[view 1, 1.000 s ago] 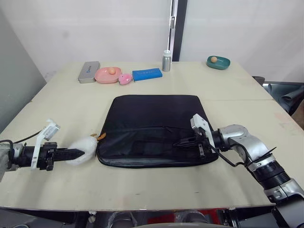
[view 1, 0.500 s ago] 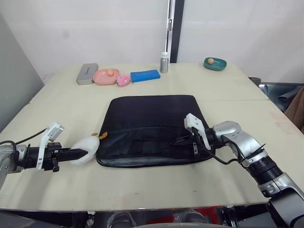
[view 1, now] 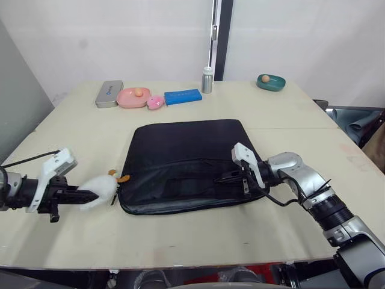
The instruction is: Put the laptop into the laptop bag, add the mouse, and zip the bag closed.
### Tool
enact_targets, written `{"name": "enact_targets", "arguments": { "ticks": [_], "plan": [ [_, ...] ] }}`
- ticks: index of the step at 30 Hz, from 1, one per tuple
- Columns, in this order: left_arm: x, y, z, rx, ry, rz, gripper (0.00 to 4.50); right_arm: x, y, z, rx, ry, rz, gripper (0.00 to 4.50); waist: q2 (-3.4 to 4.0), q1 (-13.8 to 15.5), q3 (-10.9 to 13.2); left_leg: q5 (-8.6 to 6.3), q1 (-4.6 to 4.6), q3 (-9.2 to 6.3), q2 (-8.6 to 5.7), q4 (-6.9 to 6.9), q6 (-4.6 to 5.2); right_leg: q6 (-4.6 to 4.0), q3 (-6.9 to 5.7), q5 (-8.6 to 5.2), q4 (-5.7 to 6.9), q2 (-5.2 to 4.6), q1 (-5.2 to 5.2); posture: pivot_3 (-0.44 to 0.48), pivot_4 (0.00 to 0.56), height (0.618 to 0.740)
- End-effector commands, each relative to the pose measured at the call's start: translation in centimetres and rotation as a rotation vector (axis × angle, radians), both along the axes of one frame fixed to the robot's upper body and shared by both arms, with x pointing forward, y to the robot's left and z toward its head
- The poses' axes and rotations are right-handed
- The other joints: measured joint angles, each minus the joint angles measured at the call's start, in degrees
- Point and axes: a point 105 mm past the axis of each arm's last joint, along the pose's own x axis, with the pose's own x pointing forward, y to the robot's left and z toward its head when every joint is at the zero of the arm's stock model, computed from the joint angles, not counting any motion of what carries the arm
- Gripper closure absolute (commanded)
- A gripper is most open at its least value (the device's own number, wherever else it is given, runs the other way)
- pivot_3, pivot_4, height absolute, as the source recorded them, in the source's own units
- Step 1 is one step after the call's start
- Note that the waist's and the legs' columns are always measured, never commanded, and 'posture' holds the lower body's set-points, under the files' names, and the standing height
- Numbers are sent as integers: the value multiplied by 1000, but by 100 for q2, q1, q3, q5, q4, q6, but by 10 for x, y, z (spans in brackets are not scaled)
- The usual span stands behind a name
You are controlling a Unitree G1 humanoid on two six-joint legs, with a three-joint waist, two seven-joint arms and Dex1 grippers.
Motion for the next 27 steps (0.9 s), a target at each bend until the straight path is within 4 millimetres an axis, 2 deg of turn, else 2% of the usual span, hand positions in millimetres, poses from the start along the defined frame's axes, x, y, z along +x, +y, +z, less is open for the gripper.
{"name": "enact_targets", "arguments": {
  "ticks": [1,3,7,12,17,19,22,27],
  "plan": [
    [-5,-6,-2,7,-6,-16,4266,0,-21,-36,-118,104,-93,4500,1,5,1,0,0,1,8,0,-3,0,0,0,1,9,-2,0,150,740],
    [-10,-20,-11,-42,10,-19,4266,-1,-20,-36,-117,107,-89,4500,12,2,2,0,2,1,14,0,-6,0,1,0,2,16,-2,0,150,740],
    [-18,-46,-11,-140,20,-63,4266,0,-18,-35,-115,107,-84,4500,2,13,-4,0,3,9,20,1,-10,-1,5,0,4,21,-6,0,150,740],
    [-43,-66,-19,-139,76,-180,4266,2,-18,-34,-115,104,-82,4500,5,-3,-2,-1,4,12,20,1,-10,-1,10,0,4,22,-9,0,150,740],
    [-49,-87,-15,-186,55,-254,4266,2,-16,-34,-113,103,-77,4500,7,0,0,-1,2,16,24,-8,-11,0,11,0,1,27,-17,0,150,740],
    [-37,-91,-22,-170,8,-215,4266,1,-14,-33,-110,103,-73,4500,11,-3,-1,-1,1,20,25,-9,-11,0,14,0,1,27,-20,0,150,740],
    [-6,-80,-35,-80,-78,-85,4266,1,-13,-33,-109,103,-70,4500,11,-1,-5,0,2,21,26,-8,-12,0,14,0,8,28,-22,0,150,740],
    [30,-52,-22,-17,-194,55,4266,0,-15,-33,-110,103,-72,4500,-1,18,-23,3,8,19,32,-7,-17,-1,16,1,21,38,-22,0,150,740]
  ]
}}
